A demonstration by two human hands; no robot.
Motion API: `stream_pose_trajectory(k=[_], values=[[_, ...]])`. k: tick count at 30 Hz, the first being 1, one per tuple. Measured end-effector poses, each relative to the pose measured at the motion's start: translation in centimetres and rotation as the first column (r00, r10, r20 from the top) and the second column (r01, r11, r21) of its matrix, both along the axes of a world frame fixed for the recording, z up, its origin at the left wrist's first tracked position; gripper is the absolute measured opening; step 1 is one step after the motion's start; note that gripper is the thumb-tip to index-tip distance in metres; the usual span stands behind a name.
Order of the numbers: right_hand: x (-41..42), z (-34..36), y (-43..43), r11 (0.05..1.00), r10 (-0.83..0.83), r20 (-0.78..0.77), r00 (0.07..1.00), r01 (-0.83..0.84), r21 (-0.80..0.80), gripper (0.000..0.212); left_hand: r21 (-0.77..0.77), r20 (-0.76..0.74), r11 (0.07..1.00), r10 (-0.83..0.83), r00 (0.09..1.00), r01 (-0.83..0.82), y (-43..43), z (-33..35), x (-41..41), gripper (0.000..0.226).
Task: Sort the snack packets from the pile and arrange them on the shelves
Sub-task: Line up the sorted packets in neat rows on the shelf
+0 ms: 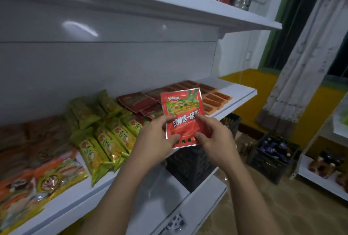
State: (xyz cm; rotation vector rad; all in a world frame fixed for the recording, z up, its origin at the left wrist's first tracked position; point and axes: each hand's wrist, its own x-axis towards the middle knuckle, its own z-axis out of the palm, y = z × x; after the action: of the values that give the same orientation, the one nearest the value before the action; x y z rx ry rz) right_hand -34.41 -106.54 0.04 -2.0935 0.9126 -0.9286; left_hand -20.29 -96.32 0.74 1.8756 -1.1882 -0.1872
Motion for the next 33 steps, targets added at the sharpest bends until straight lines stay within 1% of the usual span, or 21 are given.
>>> stream_pose_trajectory(k=[5,8,10,13,16,18,19,23,25,27,29,30,31,33], values=[[4.4,1.0,-9.2,0.986,0.164,0.007,0.987,-0.164,0.018,0.05,0.12,0.142,0.981,0.137,0.98,-0.154,-5.4,1.1,2.4,0.058],[7.5,2.2,-15.0,0.974,0.227,-0.011,0.974,-0.227,0.014,0.049,0.227,0.262,0.928,0.235,0.936,-0.296,-8.2,1.8,4.5,0.057],[9.6,3.0,-18.5,0.962,0.271,-0.035,0.962,-0.271,-0.012,0.049,0.306,0.311,0.879,0.27,0.911,-0.365,-9.8,2.2,5.9,0.052],[12.9,3.8,-22.7,0.947,0.297,-0.135,0.945,-0.31,-0.088,0.05,0.427,0.35,0.791,0.302,0.887,-0.438,-12.0,2.6,7.5,0.044],[16.4,3.9,-25.4,0.916,0.327,-0.26,0.908,-0.373,-0.15,0.048,0.472,0.442,0.719,0.307,0.843,-0.51,-14.0,2.1,9.1,0.05],[18.5,3.6,-26.5,0.892,0.375,-0.344,0.861,-0.436,-0.119,0.046,0.513,0.458,0.674,0.308,0.834,-0.531,-15.1,1.7,10.0,0.055],[19.4,3.3,-27.0,0.883,0.4,-0.363,0.841,-0.46,-0.092,0.045,0.533,0.456,0.652,0.315,0.832,-0.539,-15.6,1.5,10.4,0.057],[21.8,2.9,-28.5,0.823,0.521,-0.378,0.765,-0.567,-0.013,0.042,0.584,0.457,0.578,0.347,0.819,-0.57,-17.2,1.0,11.3,0.058],[22.5,2.6,-29.0,0.805,0.513,-0.477,0.714,-0.593,-0.02,0.035,0.598,0.459,0.569,0.335,0.823,-0.565,-17.6,0.7,11.6,0.057],[23.2,2.0,-29.3,0.791,0.442,-0.593,0.673,-0.604,-0.095,0.032,0.613,0.441,0.571,0.327,0.836,-0.547,-17.7,0.3,12.1,0.056],[23.6,1.6,-29.6,0.772,0.294,-0.702,0.649,-0.594,-0.226,0.044,0.616,0.445,0.56,0.333,0.831,-0.554,-18.0,-0.2,12.4,0.054],[23.8,1.6,-29.5,0.751,0.235,-0.725,0.647,-0.594,-0.287,0.049,0.613,0.459,0.551,0.336,0.823,-0.567,-18.2,-0.4,12.5,0.053],[23.9,1.5,-29.4,0.726,0.215,-0.733,0.645,-0.608,-0.322,0.051,0.609,0.47,0.544,0.338,0.815,-0.577,-18.4,-0.6,12.6,0.051],[24.1,1.4,-29.0,0.67,0.265,-0.734,0.625,-0.667,-0.326,0.049,0.602,0.467,0.548,0.348,0.813,-0.58,-18.7,-0.8,12.8,0.048]])
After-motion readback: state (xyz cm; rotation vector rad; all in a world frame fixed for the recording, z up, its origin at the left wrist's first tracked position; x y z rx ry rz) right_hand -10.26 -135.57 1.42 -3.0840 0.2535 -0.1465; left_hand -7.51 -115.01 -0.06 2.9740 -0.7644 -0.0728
